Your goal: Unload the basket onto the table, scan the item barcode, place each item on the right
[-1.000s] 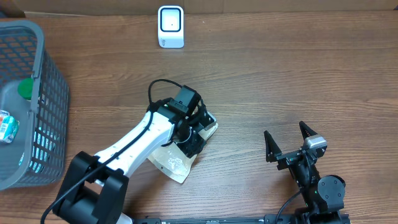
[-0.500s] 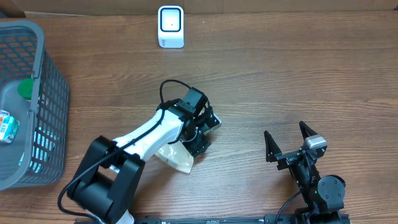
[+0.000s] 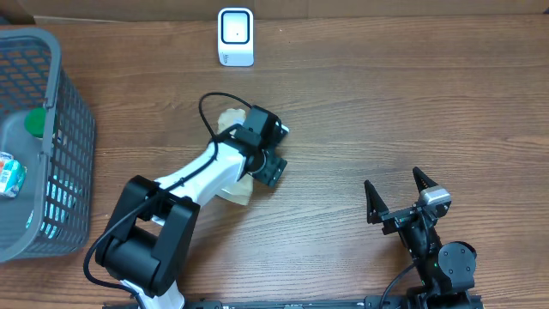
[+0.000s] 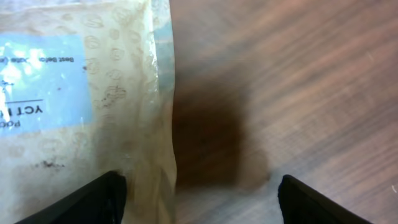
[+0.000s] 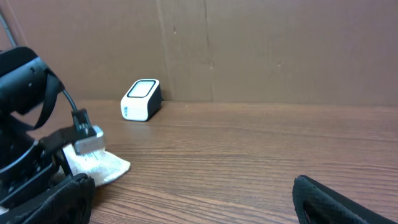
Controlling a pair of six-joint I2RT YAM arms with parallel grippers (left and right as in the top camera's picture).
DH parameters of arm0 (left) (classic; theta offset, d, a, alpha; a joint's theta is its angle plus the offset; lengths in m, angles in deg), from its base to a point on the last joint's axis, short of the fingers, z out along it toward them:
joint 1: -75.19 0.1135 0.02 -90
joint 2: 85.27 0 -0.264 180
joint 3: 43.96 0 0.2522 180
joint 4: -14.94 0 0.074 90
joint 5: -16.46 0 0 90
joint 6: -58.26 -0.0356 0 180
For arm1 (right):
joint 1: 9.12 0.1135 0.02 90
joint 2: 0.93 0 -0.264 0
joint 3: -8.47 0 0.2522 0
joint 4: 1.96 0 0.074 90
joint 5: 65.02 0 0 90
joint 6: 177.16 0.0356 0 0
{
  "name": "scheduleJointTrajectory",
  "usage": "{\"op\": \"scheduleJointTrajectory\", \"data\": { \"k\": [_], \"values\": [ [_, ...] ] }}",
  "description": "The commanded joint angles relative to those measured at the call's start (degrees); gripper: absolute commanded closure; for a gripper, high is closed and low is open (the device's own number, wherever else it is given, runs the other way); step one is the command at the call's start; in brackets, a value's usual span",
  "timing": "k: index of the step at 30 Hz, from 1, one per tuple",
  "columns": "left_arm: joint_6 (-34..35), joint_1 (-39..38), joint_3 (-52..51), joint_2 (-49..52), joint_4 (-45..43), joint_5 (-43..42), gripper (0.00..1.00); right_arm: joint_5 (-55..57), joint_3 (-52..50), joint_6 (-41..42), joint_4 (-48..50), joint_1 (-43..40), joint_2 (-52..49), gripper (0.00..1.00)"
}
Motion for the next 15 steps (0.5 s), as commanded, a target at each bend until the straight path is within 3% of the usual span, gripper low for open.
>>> {"op": "scheduleJointTrajectory", "data": {
  "k": [1,7,15],
  "values": [
    [5.1,1.4,5.4,0.5,1.9,1.8,0.13,0.1,-0.6,-0.1,0.2,-0.2,0.7,0.0],
    [5.6,1.4,22.2,-2.2,15.5,1.7,0.0,0.1,-0.6,-0.1,0.2,-0.2,0.7,0.0],
    [5.3,3.2,47.6,-2.8,36.5,1.8,0.0,0.1,-0.6,-0.1,0.2,-0.2,0.7,0.0]
  ]
}}
